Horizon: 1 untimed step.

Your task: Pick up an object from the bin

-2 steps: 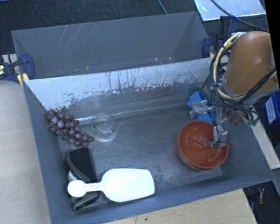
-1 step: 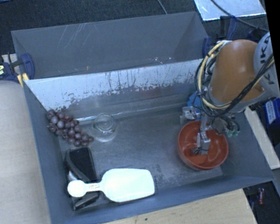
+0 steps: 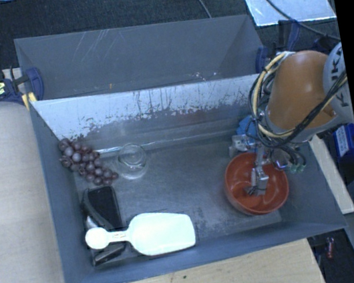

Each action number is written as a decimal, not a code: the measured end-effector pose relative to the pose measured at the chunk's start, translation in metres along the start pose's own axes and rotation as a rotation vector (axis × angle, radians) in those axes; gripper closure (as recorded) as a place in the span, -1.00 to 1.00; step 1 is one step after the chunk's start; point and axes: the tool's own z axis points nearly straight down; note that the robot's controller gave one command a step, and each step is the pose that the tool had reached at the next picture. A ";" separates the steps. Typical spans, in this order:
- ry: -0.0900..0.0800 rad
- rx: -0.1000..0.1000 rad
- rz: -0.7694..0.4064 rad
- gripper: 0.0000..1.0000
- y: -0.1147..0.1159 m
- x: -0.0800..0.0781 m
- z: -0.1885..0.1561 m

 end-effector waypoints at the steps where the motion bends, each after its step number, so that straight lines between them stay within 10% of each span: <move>1: -0.008 0.003 0.000 1.00 0.024 -0.020 0.008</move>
Offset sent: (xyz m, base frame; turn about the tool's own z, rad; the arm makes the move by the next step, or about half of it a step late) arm 0.0000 0.0000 0.0000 0.0000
